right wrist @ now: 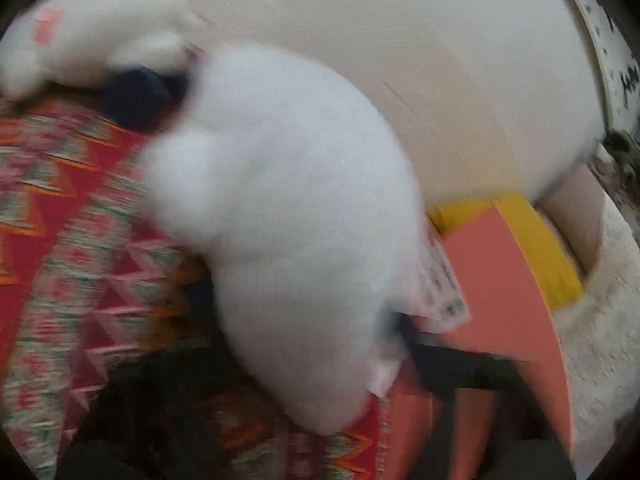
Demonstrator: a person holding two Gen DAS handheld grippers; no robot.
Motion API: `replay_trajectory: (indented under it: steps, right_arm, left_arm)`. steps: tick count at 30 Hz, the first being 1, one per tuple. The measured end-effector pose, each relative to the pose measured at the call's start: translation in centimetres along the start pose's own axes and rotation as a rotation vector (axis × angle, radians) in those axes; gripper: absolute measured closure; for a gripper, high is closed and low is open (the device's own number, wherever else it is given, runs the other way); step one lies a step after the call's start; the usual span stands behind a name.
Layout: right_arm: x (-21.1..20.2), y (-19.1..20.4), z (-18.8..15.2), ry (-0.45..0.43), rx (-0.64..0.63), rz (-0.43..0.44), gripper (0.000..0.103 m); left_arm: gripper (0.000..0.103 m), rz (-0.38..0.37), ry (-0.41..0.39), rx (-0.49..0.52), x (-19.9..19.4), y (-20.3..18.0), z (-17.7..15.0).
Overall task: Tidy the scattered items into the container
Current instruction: 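Grasp the green tape measure with the left tool while the right tool grasps the white plush, then carry the tape measure and white plush into the pink box and release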
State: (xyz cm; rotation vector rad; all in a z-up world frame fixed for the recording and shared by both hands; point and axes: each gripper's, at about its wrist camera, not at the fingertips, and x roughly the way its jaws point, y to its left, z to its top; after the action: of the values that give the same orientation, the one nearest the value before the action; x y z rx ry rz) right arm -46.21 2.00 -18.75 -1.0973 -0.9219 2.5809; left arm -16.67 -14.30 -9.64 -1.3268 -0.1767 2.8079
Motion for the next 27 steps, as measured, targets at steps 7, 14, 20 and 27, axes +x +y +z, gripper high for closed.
replay_trajectory:
  steps: [7, 14, 20, 27]
  right_arm:
    - [-7.3, -3.4, -0.9, -0.082, 0.101, 0.206, 0.066]
    - [-17.5, -6.4, -3.3, -0.173, 0.332, 0.605, 0.066]
    - [-22.7, -4.8, -5.2, -0.229, 0.328, 0.745, 0.066]
    - [-30.8, -4.0, -6.5, -0.403, 0.261, 0.782, 0.066]
  left_arm:
    - [0.045, -0.012, -0.051, -0.03, -1.8, 0.4, 0.4]
    - [0.045, -0.009, -0.133, -0.071, -5.3, 1.2, 0.6]
    - [0.045, 0.009, -0.234, -0.089, -10.0, 1.5, 0.3]
    - [0.045, 0.043, -0.374, -0.114, -17.7, 1.2, -0.5]
